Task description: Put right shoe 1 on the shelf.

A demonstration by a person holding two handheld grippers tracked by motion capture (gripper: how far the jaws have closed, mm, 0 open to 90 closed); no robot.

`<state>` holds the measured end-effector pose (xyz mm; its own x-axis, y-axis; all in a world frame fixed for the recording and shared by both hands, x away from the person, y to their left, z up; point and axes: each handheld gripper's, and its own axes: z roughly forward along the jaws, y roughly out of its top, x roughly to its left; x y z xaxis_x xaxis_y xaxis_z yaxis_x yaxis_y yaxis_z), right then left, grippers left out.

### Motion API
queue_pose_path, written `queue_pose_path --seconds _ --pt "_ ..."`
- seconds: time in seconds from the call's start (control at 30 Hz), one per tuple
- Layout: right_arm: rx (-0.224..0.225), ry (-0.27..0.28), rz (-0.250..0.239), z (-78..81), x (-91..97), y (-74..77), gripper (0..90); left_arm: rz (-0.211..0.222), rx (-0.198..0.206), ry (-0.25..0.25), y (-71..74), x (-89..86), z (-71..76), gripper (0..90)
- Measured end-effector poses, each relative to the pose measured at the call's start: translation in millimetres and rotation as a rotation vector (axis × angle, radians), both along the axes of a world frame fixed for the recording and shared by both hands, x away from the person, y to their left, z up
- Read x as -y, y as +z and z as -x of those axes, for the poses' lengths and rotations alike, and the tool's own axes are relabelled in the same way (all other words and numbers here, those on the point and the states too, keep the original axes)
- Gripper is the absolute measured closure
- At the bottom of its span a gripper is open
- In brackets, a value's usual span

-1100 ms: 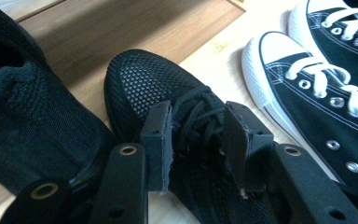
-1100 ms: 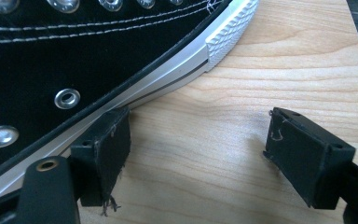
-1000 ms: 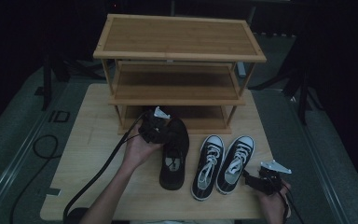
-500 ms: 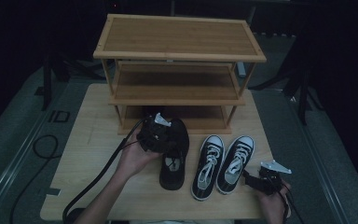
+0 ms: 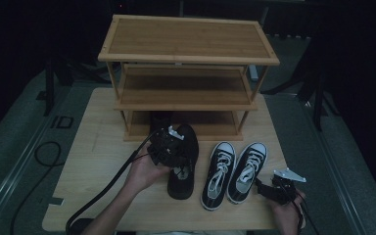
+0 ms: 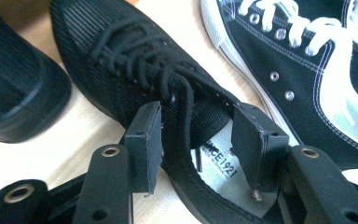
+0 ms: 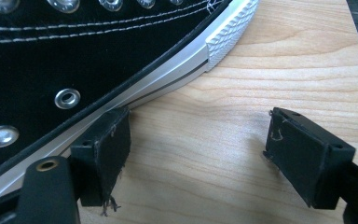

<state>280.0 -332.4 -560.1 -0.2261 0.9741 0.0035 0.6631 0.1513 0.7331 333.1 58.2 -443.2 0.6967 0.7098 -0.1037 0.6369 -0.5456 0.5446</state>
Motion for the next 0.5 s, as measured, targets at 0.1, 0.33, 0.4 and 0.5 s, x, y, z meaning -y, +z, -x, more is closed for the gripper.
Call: queue_pose_path --seconds 0.1,0.33,0.4,0.5 --pt "0.000 0.000 0.000 0.0 0.0 0.0 21.7 -0.042 -0.002 0.028 -8.4 3.8 -3.3 54.0" --pt "0.000 0.000 0.001 0.1 0.0 0.0 21.7 -0.035 -0.014 0.080 -17.3 2.9 -10.8 74.2" --pt "0.000 0.000 0.000 0.1 0.0 0.0 21.7 -0.029 -0.011 0.086 -18.3 3.5 -11.9 85.0" --pt "0.000 0.000 0.000 0.1 -0.1 0.0 21.7 0.014 0.018 0.111 -18.0 6.0 -14.9 87.3"
